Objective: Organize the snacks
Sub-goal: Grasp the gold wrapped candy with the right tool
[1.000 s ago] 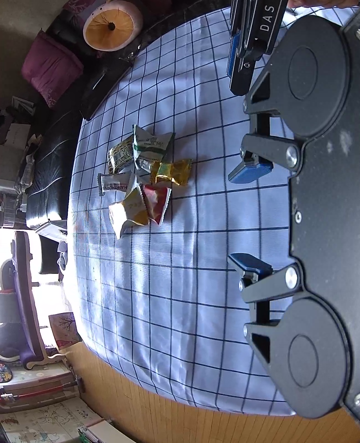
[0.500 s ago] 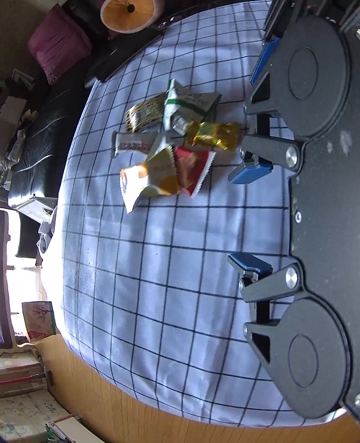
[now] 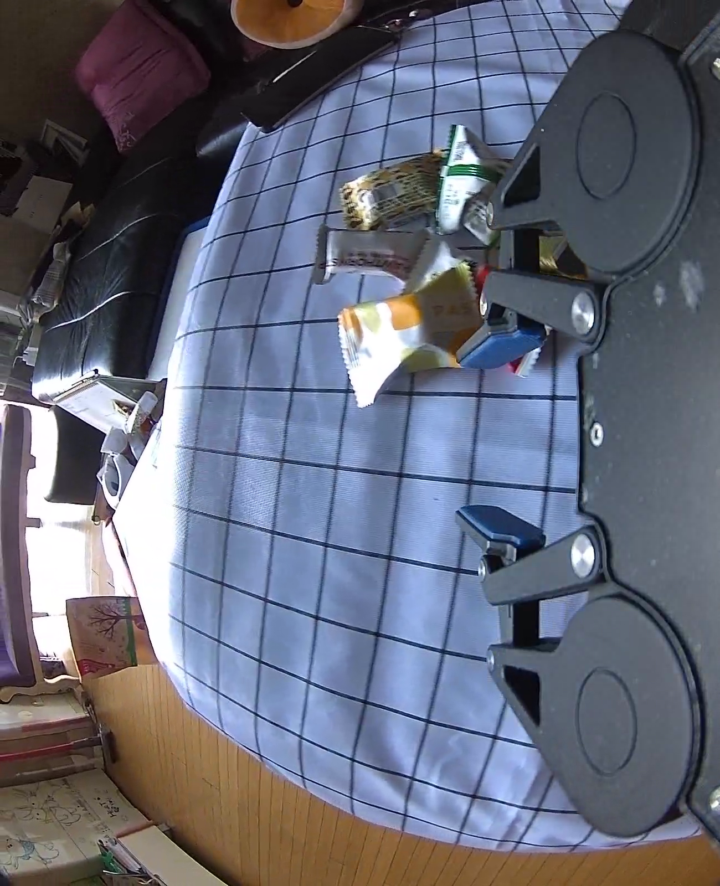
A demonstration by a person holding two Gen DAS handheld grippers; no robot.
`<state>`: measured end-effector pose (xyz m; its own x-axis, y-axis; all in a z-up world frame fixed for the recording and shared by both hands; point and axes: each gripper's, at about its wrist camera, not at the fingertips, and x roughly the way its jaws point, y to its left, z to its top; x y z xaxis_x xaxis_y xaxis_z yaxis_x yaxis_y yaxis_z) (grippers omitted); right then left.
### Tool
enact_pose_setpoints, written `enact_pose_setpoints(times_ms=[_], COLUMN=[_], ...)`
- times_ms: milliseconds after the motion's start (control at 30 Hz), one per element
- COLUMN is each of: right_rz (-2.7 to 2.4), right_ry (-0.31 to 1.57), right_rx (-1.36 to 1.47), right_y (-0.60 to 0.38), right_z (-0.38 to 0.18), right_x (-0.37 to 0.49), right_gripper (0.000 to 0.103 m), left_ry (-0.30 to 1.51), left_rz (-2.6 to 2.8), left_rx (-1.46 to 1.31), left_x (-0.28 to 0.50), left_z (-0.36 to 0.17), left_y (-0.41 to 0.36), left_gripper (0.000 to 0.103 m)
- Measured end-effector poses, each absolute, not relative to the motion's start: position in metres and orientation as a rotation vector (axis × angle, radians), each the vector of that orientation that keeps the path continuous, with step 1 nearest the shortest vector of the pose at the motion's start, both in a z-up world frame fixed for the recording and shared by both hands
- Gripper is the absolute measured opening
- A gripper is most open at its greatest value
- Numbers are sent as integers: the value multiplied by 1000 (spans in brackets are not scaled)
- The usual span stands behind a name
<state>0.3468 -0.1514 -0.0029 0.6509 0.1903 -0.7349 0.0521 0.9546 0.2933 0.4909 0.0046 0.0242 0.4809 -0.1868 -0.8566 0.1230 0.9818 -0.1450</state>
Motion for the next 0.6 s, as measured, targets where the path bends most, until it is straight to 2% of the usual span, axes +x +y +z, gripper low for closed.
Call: enact_pose_setpoints(times_ms=[600], right_rz=[69], right_ry=[813], right_rx=[187], right_y=[-130], right_z=[-9], right_x=[345], right_gripper=[41], left_ry=[1029], left_rz=[-263], left_rx=[8], left_x=[520], left_z=[27], left_y=[-55], left_gripper=[57])
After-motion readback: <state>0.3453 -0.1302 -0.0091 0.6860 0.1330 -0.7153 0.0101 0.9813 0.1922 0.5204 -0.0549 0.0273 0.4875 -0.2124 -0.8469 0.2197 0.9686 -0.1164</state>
